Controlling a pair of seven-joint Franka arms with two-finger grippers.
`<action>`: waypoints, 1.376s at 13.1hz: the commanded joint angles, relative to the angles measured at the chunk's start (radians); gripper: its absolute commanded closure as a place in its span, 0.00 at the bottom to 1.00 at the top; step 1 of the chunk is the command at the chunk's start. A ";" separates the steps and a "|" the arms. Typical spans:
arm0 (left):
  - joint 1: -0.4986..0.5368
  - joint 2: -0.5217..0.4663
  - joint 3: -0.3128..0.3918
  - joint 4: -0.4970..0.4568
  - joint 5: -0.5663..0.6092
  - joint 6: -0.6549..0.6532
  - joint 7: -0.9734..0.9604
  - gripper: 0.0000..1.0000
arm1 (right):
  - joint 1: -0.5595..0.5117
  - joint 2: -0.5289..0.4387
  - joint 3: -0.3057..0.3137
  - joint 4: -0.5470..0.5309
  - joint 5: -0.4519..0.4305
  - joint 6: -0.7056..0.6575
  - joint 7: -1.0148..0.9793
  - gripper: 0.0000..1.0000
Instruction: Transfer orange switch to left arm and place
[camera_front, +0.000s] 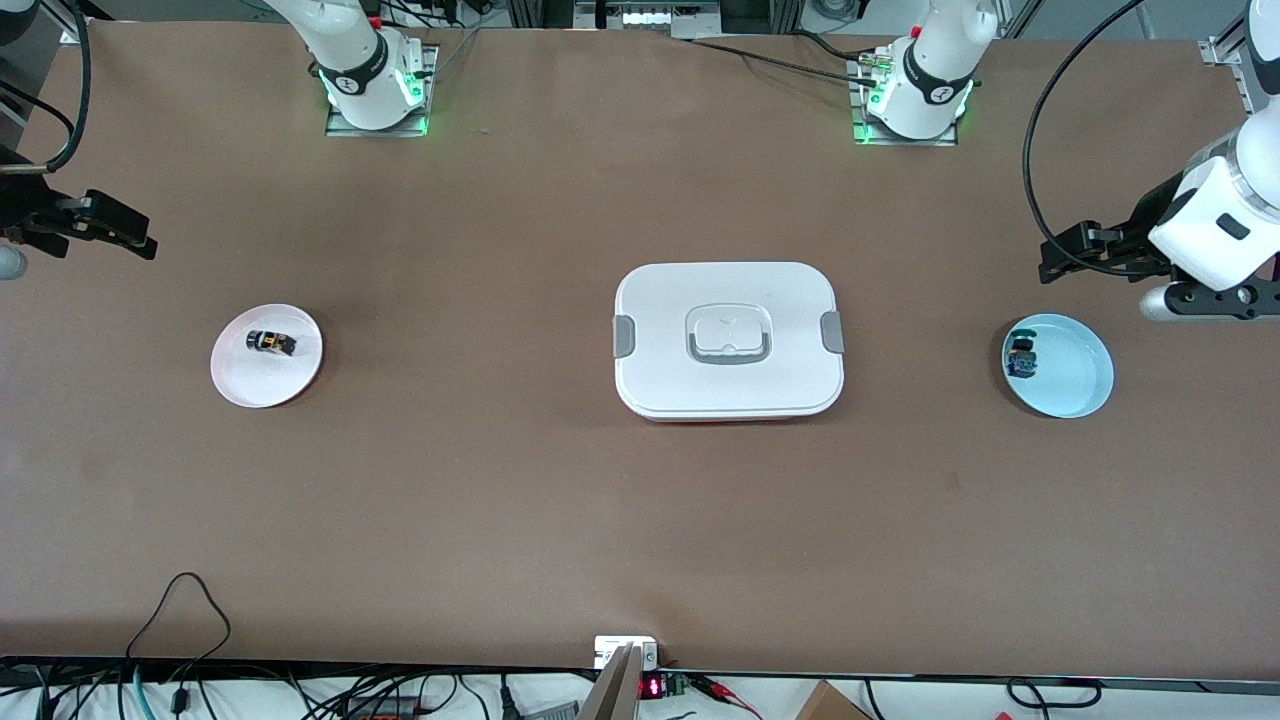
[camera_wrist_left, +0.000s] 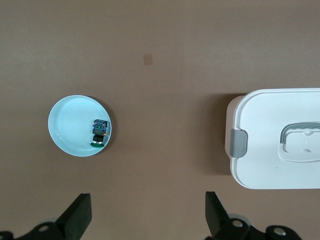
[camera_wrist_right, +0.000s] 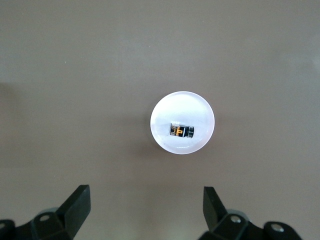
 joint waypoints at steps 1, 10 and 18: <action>0.003 0.013 -0.004 0.032 0.009 -0.016 -0.005 0.00 | -0.003 0.024 0.001 0.008 0.014 -0.015 -0.003 0.00; 0.003 0.013 -0.004 0.032 0.008 -0.016 -0.005 0.00 | 0.071 0.113 0.005 0.007 -0.022 -0.014 0.008 0.00; 0.003 0.013 -0.004 0.032 0.006 -0.016 -0.004 0.00 | 0.068 0.221 -0.005 0.004 -0.032 0.094 0.016 0.00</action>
